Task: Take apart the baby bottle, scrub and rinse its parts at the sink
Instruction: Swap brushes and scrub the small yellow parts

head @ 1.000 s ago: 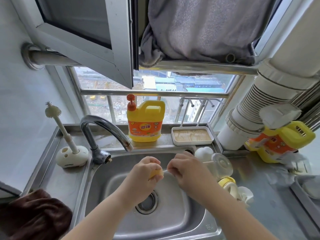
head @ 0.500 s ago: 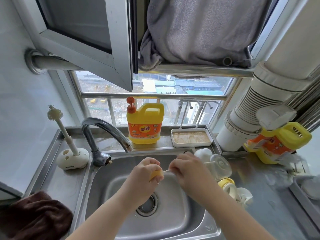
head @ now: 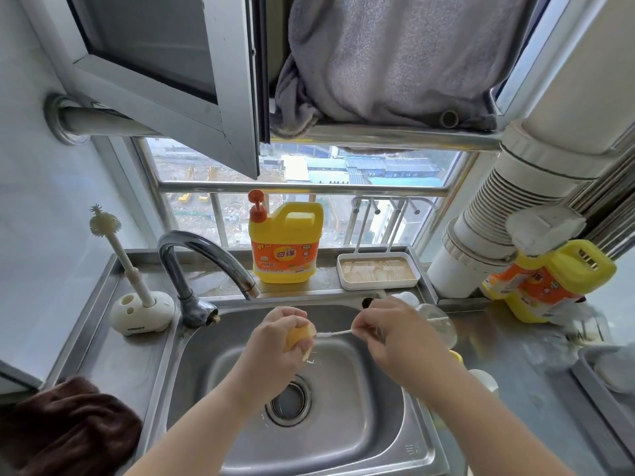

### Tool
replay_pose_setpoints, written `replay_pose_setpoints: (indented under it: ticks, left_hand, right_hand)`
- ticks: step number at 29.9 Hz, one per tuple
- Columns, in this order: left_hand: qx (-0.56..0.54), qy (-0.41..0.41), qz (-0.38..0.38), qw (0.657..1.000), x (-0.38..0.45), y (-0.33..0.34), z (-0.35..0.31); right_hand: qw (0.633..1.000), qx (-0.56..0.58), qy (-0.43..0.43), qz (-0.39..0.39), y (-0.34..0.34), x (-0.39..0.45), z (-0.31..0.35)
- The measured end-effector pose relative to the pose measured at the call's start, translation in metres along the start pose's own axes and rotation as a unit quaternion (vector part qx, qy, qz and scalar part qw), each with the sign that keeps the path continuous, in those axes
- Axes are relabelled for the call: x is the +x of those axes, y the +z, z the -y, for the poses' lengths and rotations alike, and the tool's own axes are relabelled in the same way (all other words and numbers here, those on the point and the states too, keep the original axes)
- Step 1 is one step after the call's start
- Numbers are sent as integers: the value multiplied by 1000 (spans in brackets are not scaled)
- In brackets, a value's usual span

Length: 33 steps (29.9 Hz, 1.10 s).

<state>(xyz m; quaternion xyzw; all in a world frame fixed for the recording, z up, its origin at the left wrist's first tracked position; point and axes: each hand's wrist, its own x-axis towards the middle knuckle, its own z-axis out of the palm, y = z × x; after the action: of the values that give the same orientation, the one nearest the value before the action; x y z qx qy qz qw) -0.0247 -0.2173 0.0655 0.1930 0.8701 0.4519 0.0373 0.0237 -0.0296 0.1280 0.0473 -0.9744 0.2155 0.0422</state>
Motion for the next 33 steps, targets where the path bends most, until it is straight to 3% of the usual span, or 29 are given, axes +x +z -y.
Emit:
replay_pose_setpoints:
  ticks: [10,33]
  left_hand:
    - [17,36,22,999,-2,0,-1]
    - [38,22,39,998,2,-6,-8]
  right_hand:
    - [1000,-4,4,-28,-1,4,-2]
    - [997,-65,-32,-10,1,8,7]
